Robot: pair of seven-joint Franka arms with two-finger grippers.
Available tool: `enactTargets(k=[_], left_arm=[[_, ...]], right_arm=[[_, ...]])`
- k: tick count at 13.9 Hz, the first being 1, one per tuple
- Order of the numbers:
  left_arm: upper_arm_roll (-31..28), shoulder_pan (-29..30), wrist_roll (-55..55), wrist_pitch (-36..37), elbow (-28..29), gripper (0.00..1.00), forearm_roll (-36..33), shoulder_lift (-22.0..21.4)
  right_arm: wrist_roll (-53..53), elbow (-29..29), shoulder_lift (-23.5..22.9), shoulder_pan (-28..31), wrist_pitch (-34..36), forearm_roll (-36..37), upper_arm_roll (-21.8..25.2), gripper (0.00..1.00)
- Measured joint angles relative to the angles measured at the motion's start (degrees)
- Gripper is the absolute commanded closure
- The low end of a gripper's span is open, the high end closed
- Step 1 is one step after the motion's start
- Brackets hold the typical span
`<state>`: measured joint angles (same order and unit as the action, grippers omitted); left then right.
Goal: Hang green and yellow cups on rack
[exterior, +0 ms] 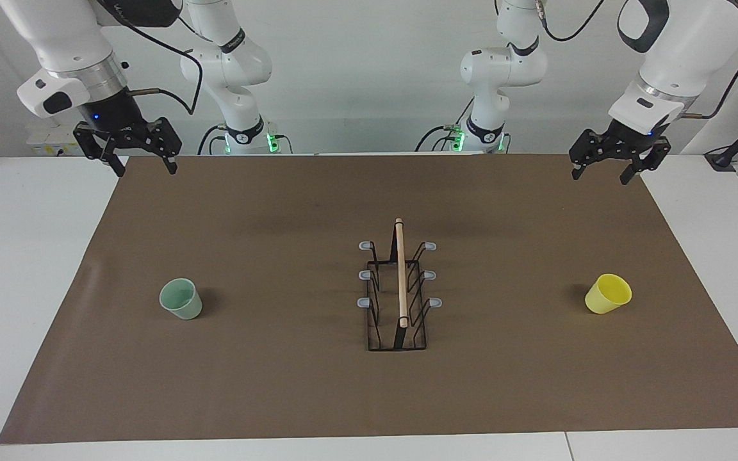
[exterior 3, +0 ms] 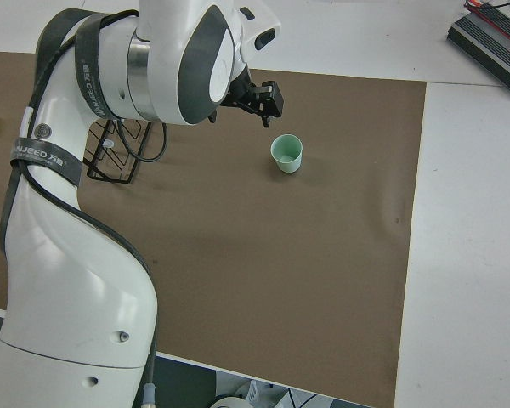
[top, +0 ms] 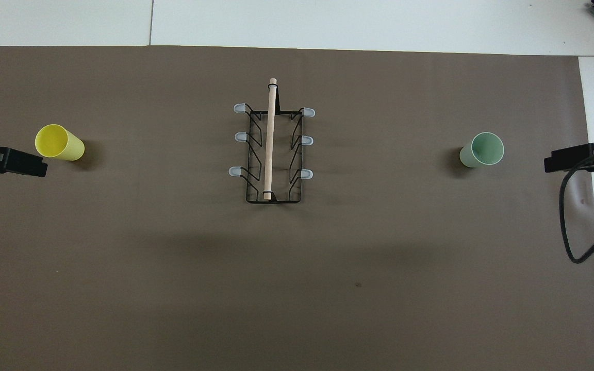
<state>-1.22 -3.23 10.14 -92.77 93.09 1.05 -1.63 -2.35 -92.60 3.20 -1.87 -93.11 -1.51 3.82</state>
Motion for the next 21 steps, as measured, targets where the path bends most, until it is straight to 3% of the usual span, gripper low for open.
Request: enactTargets(k=[4,9,11,16,21], left_arm=[[0.1,-0.1,0.0,0.8,-0.5,0.00,-0.1,0.2],[-0.6,-0.1,-3.2,1.7,-5.2,0.00,0.6,3.5],[-2.3,-0.2,-7.0,3.2,-9.2,0.00,3.5,7.0],[-6.9,-0.5,-13.1,7.0,-22.9,0.00,7.0,20.8],[-11.1,-1.7,-20.9,8.3,-29.1,0.00,7.0,27.8]], right_arm=[[0.1,-0.8,0.0,0.1,0.0,0.0,0.1,0.00],[0.1,-0.9,0.0,0.0,-0.3,0.0,-0.3,0.00],[0.1,-0.9,0.0,-0.1,-0.5,0.0,-0.4,0.00],[0.1,-0.9,0.0,-0.1,-0.5,0.1,-0.4,0.00],[0.1,-1.8,-1.4,-0.2,-1.9,2.2,-0.6,0.00]])
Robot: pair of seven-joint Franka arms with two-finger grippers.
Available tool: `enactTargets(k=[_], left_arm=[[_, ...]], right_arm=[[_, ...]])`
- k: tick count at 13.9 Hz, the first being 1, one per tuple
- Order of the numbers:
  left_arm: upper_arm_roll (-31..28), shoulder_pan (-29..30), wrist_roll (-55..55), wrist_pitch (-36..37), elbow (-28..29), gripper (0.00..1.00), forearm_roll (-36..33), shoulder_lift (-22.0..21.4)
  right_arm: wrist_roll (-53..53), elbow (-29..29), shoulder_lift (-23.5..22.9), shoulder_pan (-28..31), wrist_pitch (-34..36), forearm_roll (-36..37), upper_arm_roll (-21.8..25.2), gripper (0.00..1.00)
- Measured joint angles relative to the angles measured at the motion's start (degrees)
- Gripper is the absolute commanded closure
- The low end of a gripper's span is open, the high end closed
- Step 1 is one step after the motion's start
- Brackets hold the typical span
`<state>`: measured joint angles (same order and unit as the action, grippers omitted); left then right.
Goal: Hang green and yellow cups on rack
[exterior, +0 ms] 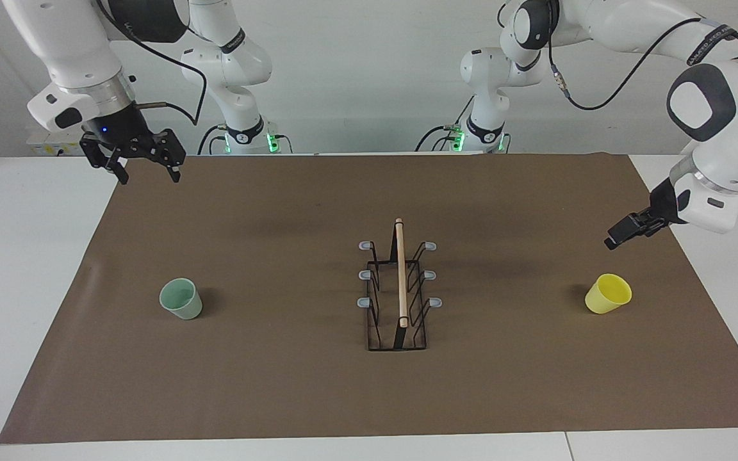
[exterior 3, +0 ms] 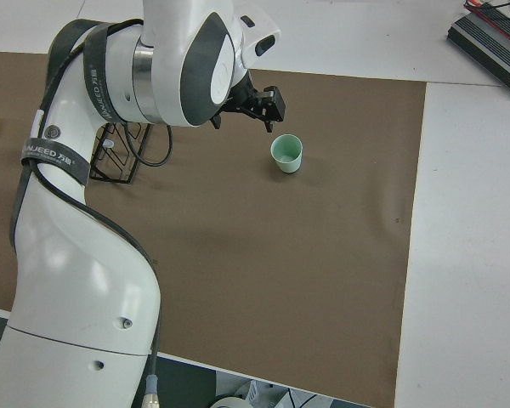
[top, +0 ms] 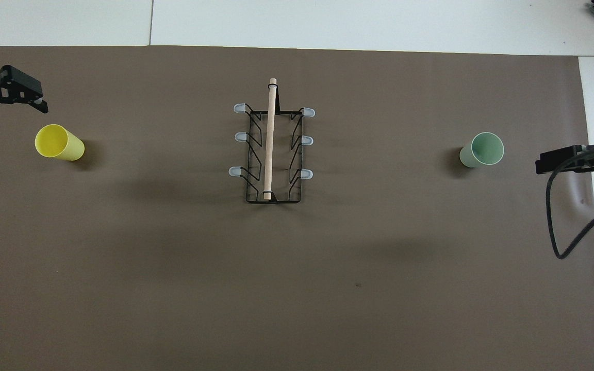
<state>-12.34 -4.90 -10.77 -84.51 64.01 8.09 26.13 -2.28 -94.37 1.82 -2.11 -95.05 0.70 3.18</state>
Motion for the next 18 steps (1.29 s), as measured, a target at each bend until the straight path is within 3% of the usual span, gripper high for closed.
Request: enactTargets(k=[3,8,14,18], left_arm=[[-2.3,-0.2,-6.3,-0.2,-2.7,0.00,0.2,3.5],[-5.3,0.0,-23.8,-4.3,-5.1,0.00,7.7,7.4],[-8.5,1.3,-34.4,-7.5,-5.2,0.00,9.8,12.3],[-9.4,5.2,-36.7,-9.2,-5.2,0.00,15.0,15.3]], right_arm=[[0.0,-0.2,-2.6,-2.6,-0.8,3.0,-0.2,0.00],[-1.4,-0.4,-7.5,-6.6,-2.4,11.4,-0.3,0.00],[-10.2,-1.3,-12.9,-8.6,-3.2,18.7,0.0,0.00],[-11.9,-2.0,-13.2,-8.6,-3.0,19.7,0.1,0.00]])
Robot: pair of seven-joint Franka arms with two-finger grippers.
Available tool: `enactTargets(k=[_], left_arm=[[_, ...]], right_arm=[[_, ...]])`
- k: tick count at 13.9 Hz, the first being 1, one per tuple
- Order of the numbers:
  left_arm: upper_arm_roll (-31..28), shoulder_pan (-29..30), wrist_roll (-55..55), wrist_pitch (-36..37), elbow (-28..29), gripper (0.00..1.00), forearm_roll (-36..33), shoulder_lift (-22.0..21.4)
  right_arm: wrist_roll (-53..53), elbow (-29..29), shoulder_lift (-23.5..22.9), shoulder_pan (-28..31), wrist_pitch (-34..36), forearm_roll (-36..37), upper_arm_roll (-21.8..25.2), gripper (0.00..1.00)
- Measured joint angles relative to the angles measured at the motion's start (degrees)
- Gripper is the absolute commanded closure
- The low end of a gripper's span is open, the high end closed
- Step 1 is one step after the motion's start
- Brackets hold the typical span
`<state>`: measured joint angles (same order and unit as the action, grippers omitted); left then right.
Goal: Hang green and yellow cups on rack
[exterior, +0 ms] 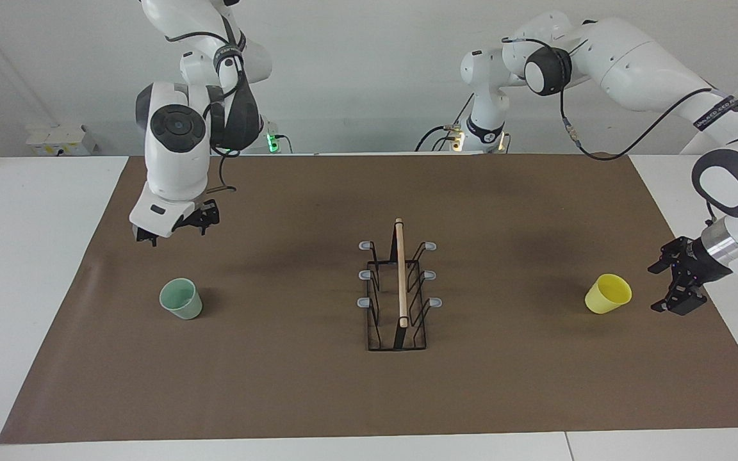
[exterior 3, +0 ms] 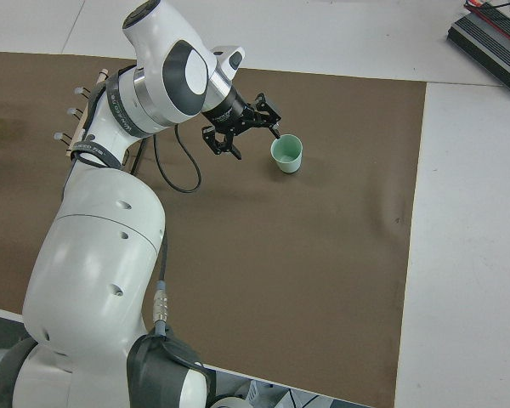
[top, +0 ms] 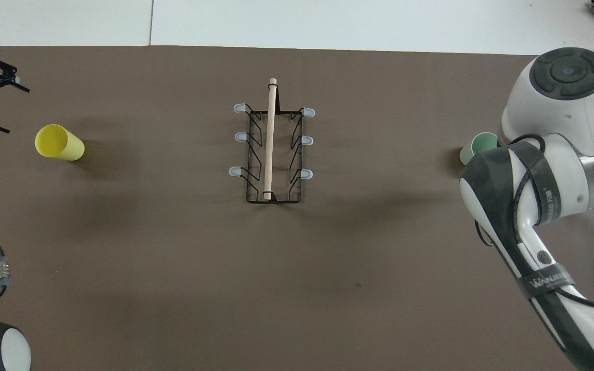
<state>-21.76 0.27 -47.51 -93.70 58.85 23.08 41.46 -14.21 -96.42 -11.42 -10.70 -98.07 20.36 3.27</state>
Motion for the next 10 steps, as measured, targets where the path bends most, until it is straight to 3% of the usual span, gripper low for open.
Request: enactTargets(k=[6,10], left_arm=[[0.0,6.3,-4.7,-0.9,0.3,0.00,7.8,3.4],[0.0,7.2,-8.0,-0.9,4.7,0.00,14.8,3.9]], right_arm=[[-17.8,-2.6,0.5,-1.0,1.5,12.7,-0.3,0.00],[-20.0,-6.8,0.2,-3.2,-0.7,19.1,-0.4,0.00]])
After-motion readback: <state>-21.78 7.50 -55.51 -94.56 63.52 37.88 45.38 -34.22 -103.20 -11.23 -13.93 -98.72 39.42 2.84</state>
